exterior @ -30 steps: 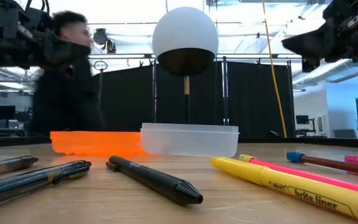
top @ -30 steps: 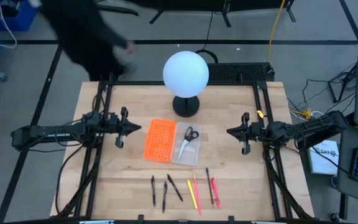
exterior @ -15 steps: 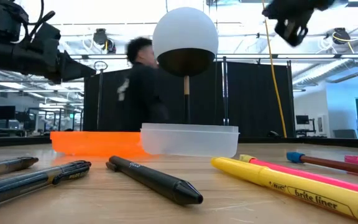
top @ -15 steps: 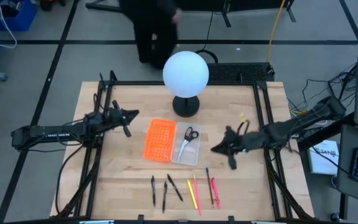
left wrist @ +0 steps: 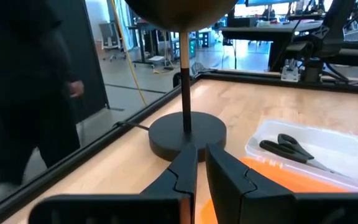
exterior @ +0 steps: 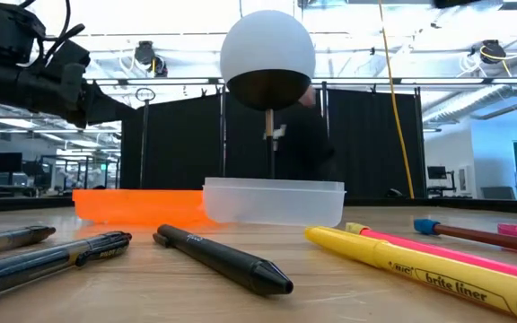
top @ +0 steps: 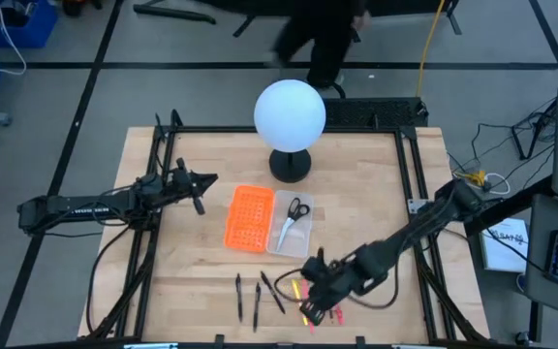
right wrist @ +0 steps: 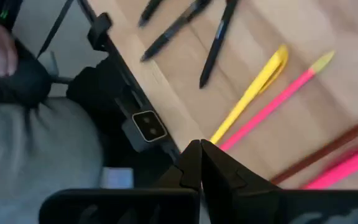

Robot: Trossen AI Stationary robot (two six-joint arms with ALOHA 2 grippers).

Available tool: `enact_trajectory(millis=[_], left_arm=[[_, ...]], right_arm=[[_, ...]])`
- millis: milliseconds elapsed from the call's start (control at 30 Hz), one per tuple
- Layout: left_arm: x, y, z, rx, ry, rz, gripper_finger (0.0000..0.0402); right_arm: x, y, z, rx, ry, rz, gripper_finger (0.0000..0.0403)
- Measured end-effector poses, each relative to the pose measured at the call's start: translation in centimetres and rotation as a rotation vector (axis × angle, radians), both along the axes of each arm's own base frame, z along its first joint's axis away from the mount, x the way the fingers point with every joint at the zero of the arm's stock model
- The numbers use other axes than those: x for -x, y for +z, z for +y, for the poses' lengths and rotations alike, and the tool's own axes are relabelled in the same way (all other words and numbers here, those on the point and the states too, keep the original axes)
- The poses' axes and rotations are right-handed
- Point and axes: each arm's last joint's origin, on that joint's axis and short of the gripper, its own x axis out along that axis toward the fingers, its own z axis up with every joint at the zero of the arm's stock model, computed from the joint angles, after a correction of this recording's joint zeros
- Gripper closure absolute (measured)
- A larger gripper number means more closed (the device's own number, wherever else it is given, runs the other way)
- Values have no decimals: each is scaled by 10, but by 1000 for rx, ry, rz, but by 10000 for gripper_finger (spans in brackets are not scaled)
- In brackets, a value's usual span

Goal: Pick & place school supplies into a supply box
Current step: Put the pink pen into the supply box

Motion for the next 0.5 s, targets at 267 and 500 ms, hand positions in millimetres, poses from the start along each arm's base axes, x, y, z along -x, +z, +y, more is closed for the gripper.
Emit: enact_trajectory(millis=[267, 500], left_arm=[[0, -1, 0, 23, 1, -1, 360], [0, -1, 0, 29, 1, -7, 360]], right_arm=[[13, -41, 23, -16, -285, 229, 403], [26, -68, 24, 59, -502, 283, 382]])
